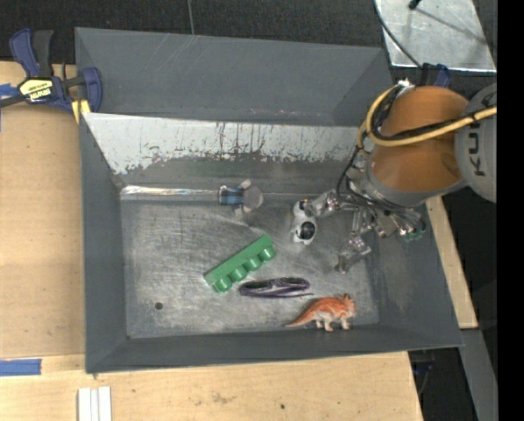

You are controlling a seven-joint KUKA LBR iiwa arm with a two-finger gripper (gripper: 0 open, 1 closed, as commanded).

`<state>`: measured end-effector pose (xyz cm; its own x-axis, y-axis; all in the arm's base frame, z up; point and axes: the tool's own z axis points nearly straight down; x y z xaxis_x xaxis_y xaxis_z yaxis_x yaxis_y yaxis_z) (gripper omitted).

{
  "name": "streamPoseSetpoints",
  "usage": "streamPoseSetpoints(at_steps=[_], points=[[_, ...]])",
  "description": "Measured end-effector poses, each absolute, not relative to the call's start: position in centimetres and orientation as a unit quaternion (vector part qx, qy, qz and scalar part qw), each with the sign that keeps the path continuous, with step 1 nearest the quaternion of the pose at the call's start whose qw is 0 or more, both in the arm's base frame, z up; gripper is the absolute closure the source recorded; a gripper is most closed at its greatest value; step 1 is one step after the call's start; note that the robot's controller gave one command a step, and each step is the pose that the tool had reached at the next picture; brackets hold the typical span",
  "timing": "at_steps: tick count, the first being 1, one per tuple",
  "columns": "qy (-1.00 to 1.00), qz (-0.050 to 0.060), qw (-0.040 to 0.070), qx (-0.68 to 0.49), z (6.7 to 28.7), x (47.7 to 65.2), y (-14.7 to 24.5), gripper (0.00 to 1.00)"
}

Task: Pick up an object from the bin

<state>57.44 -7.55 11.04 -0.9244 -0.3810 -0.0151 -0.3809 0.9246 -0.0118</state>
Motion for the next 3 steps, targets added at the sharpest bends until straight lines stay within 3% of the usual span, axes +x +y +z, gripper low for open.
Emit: streamPoseSetpoints(at_steps=[1, 2, 3], points=[[0.982, -0.008, 0.028, -0.188, 9.8, 57.3, -5.3, 0.00], [0.986, -0.001, 0.019, -0.163, 9.5, 56.7, -2.3, 0.00], [0.983, -0.002, 0.002, -0.182, 8.7, 54.2, -3.1, 0.00]])
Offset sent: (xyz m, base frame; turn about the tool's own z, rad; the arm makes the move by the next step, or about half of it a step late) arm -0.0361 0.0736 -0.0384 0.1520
